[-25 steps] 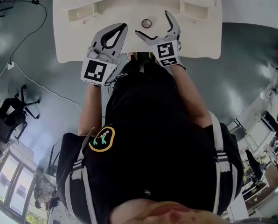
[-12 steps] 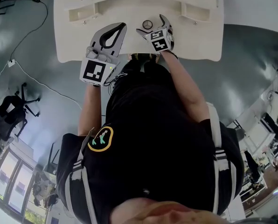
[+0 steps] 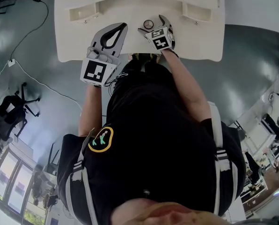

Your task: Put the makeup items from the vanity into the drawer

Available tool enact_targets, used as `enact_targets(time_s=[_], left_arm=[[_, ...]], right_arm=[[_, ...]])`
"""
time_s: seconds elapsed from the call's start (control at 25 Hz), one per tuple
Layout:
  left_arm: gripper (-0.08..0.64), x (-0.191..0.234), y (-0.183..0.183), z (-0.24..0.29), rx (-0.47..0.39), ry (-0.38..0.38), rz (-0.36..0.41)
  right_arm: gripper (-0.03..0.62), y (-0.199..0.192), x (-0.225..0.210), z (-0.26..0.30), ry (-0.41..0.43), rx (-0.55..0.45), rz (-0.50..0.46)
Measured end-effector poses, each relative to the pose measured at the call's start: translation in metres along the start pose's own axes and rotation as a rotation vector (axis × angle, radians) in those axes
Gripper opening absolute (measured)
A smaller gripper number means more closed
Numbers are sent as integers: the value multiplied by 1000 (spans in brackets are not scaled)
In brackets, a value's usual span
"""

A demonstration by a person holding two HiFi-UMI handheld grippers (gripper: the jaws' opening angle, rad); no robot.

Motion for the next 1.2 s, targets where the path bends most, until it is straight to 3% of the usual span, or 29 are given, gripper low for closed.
enact_targets(time_s=[0.2,0.28,0.32,0.36,0.68,0.84,0.96,1.08,1.2], left_arm=[[18,-1,2,-3,-1,8,0],[18,-1,2,-3,0,9,2],[18,-1,2,-3,-1,10,4],[18,-1,2,-3,-2,10,6],[18,1,-2,-5,3,8,30],[18,0,1,-4,-1,12,6],[18,2,-5,-5,6,1,32],[18,-1,-1,3,-8,-17,8],[18,-2,-5,9,-5,-47,46]], right_arm=[[438,-1,4,-3,24,-2,12],[349,0,9,-5,47,-5,-20],[272,0,11,-6,56,-7,-45],[258,1,13,-6,61,-9,-66],[256,0,15,-8,47,-11,-72],[256,3,13,-12,35,-19,-78],[256,9,11,-20,24,-41,-69],[255,20,3,-34,2,-83,-67],[255,26,-9,-52,-26,-94,-67]])
Point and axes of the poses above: the fingertips, and each gripper's own axes: z forward along the fingers, x to its left, y out of its top, the point moved 5 cm from there along -z, backward along the fingers, and after that the axes turned 5 degrees about -y, right-handed, at the moved point
